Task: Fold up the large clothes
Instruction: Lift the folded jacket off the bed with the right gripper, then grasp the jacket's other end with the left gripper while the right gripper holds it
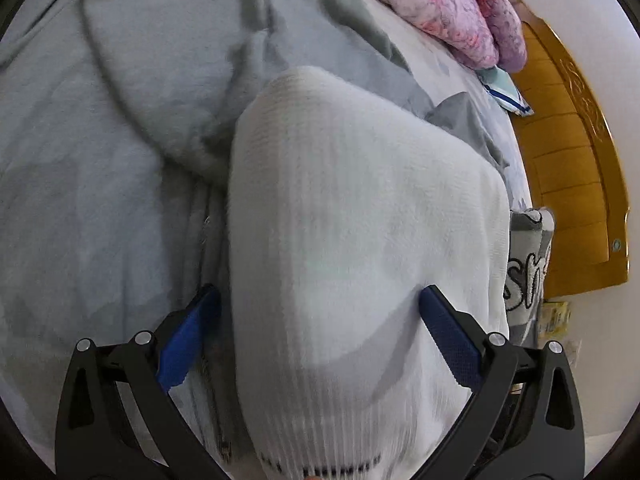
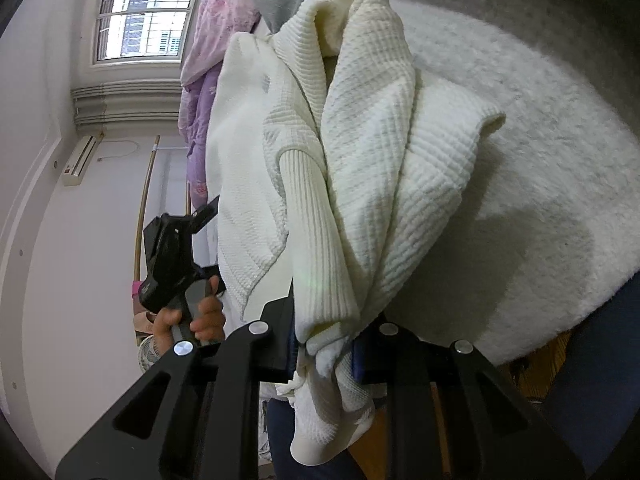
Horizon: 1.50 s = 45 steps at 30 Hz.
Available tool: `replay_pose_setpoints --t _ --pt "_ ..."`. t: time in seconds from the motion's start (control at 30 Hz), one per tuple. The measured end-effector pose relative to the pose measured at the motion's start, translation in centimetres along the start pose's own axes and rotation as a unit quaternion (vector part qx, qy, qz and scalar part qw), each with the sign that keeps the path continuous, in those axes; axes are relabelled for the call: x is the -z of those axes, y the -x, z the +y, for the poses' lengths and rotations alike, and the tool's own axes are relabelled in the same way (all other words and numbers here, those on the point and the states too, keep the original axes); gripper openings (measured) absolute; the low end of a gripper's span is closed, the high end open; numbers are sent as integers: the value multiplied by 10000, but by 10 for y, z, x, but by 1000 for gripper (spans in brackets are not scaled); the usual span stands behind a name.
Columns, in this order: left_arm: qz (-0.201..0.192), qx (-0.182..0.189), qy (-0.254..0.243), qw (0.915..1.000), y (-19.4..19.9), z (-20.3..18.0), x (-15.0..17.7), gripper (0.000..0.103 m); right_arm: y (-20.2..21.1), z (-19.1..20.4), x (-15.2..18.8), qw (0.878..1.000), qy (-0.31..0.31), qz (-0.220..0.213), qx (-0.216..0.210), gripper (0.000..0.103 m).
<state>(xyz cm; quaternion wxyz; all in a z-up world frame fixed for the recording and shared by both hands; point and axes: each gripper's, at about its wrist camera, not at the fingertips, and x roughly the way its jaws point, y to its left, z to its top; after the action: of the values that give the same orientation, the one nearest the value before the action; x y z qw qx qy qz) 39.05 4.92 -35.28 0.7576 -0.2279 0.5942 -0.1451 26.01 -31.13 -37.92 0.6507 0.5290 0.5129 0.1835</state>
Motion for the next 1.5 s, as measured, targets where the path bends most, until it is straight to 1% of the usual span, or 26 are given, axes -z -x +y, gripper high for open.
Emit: replay_pose_setpoints --t 0.07,0.13,0.27,0.3,0.33,0.4,0.43,0.5,0.57,0.67,0.73,0.83,0.93,1.0,1.07,1.1,1.2,1.3,1.4,1.47,1.5 --pt "-37 63 -185 9998 3 -5 -2 84 0 5 0 10000 35 13 36 18" --pt "21 -37 -206 9998 4 -7 -3 80 1 12 1 9999 84 5 98 18" --pt "238 14 -87 9997 1 -1 -7 75 0 20 1 9992 244 -2 317 18" --pt "283 -2 -81 9996 0 0 -10 69 -1 20 1 9990 266 0 345 18" --pt "253 -54 -118 9996 2 -3 -11 66 -1 20 1 9990 277 -11 361 18" --pt "149 -132 -283 9994 8 -10 -8 51 1 27 2 9982 423 -56 420 18" --pt "6 -194 -449 9988 12 -17 -5 48 2 33 2 9974 530 -88 481 18" --pt "-215 -259 -626 9975 19 -28 2 40 5 43 1 9960 689 -137 552 18" --pt "-380 -221 -667 9968 25 -34 6 36 6 54 1 9939 866 -209 653 18" --pt "-645 -199 -846 9941 37 -47 13 33 10 64 -2 9912 1062 -314 727 18" --pt "-788 -131 -893 9928 45 -54 17 31 17 79 -5 9885 1271 -440 690 18" --pt "-999 72 -869 9912 56 -61 20 30 28 96 -12 9832 1555 -633 720 18" --pt "-1258 309 -941 9871 71 -75 22 29 39 116 -19 9769 1822 -833 738 18" --pt "-1405 462 -976 9842 81 -84 24 29 48 128 -25 9728 1980 -976 709 18" --pt "-1577 608 -1124 9792 93 -103 23 29 62 140 -33 9693 2090 -1146 602 18" --pt "-1641 661 -1171 9772 98 -111 23 29 71 138 -39 9675 2152 -1202 567 18" --pt "-1875 942 -1346 9684 111 -149 16 29 101 154 -52 9587 2393 -1468 454 18" --pt "-1984 1130 -1577 9607 112 -191 6 29 133 170 -66 9482 2593 -1794 397 18" --pt "-2051 1443 -1861 9500 106 -245 -2 29 172 175 -78 9364 2719 -2184 392 18" --pt "-2035 1767 -2031 9413 93 -284 -8 29 203 171 -87 9275 2746 -2503 400 18" --pt "-2015 1878 -2070 9388 87 -295 -10 29 215 169 -90 9241 2742 -2630 411 18"
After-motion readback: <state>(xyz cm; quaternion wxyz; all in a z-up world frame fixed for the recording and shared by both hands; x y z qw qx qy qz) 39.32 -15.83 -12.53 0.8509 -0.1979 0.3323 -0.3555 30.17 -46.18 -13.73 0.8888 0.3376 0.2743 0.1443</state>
